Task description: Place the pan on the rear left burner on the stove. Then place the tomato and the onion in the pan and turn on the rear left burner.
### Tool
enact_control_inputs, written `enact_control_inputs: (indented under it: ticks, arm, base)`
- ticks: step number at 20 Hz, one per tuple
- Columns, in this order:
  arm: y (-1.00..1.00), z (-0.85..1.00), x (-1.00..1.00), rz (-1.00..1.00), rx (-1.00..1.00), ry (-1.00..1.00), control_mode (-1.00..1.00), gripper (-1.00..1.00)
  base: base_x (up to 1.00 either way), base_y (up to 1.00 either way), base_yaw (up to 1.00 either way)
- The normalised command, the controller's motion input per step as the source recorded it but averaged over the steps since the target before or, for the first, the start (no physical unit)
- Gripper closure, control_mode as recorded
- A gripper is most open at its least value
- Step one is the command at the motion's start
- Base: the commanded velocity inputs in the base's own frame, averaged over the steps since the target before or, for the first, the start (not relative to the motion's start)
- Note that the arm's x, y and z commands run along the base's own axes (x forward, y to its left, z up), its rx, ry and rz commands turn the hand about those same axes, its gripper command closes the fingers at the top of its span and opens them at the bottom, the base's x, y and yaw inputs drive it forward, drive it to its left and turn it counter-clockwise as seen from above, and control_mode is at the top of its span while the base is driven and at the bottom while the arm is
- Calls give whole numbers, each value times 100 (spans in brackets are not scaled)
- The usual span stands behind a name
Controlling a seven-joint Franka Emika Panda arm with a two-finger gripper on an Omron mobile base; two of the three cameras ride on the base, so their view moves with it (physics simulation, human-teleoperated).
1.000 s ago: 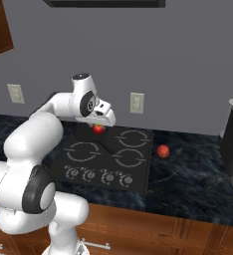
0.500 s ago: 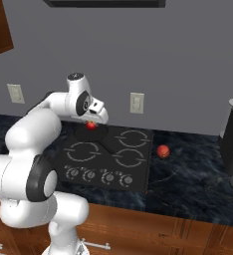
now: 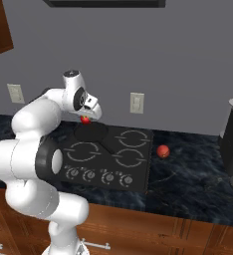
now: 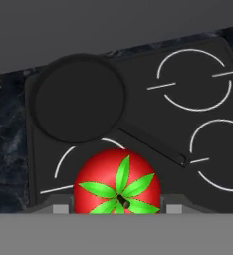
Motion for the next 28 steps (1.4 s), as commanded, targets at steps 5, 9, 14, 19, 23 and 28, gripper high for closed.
enact_control_inputs:
  ticks: [5, 9, 14, 19, 23, 28]
  arm:
    - [29, 0, 41, 0, 2, -4, -100, 100]
    - [5, -4, 48, 0, 0, -1, -100, 100]
    - [1, -27, 57, 0, 0, 0, -100, 100]
    - [4, -38, 41, 0, 0, -4, -100, 100]
    - [12, -36, 15, 0, 0, -7, -100, 100]
    - [10, -37, 0, 1, 0, -2, -100, 100]
  base:
    - [0, 0, 0]
    - [0, 0, 0]
    - [0, 0, 0]
    - [0, 0, 0]
    - [0, 0, 0]
    - [0, 0, 0]
